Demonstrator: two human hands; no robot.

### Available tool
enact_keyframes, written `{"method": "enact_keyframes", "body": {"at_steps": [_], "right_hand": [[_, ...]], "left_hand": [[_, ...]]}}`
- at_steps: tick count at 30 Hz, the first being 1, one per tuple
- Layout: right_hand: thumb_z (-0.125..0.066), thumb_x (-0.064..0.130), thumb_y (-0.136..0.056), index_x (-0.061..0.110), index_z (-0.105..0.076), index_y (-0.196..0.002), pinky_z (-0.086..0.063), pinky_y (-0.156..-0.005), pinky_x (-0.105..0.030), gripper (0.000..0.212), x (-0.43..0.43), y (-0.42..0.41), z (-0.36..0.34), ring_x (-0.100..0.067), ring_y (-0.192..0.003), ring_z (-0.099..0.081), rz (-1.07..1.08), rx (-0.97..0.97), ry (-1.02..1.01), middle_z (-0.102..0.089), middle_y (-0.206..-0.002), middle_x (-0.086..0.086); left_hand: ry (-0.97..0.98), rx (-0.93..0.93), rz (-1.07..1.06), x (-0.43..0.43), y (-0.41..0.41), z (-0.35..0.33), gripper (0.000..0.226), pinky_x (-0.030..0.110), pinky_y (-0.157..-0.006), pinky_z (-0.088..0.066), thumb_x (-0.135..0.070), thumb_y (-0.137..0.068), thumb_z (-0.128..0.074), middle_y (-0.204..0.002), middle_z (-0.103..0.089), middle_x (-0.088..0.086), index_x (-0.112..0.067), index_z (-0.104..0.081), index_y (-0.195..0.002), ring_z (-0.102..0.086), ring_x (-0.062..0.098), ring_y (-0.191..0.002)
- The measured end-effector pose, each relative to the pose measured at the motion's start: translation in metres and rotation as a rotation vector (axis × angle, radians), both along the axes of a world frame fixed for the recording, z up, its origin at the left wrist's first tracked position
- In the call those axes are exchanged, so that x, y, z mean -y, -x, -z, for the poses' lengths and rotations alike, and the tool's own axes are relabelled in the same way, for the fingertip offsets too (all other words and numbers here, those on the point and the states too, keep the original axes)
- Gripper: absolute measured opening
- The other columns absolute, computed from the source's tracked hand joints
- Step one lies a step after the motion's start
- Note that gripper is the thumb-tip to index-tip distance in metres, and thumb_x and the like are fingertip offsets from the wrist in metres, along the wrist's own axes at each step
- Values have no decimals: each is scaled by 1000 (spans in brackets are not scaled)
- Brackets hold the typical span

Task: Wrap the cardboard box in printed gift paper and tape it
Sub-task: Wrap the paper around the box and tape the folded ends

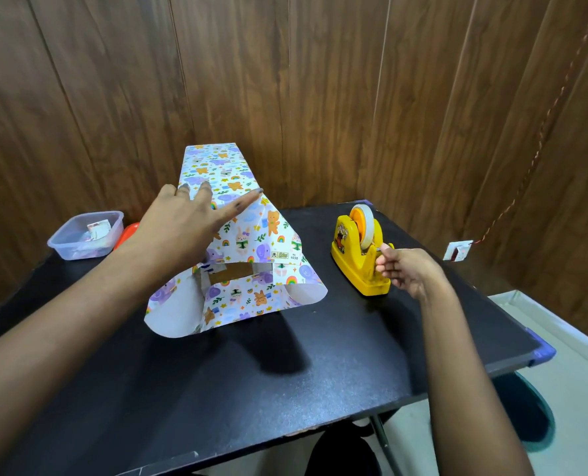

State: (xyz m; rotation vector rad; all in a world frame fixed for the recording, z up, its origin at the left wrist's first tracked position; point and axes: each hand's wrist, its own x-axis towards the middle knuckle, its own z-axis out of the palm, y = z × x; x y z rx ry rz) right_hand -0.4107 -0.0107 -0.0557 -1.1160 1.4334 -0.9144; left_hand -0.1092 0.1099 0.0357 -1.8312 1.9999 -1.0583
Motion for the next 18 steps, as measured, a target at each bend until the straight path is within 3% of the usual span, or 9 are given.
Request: {"method": "enact_keyframes", "body": {"at_steps": [11, 15, 18], "right_hand": [[-51, 32, -96, 10, -52, -69, -47, -60, -31, 35, -14, -33, 29, -15, -60, -51, 283, 646, 38, -55, -39, 4], [-44, 20, -100, 10, -51, -85, -50, -73, -33, 20, -24, -32, 50, -14, -65, -46, 354, 835, -54, -51, -65, -5], [-43, 26, -99, 11, -52, -75, -49, -59, -27, 30, -35, -27, 32, -10, -59, -50, 214, 869, 72, -54, -55, 1]], "left_hand": [[19, -2, 11, 2, -2, 2, 114, 37, -94, -36, -52, -85, -57, -150, -24, 23, -38, 50, -121, -40, 37, -130], [22, -9, 15, 2, -1, 3, 112, 37, -94, -36, -50, -86, -56, -149, -24, 24, -39, 51, -118, -40, 38, -130], [13, -19, 17, 2, -2, 2, 113, 38, -94, -37, -52, -85, -56, -149, -24, 24, -40, 51, -118, -41, 38, -129]]}}
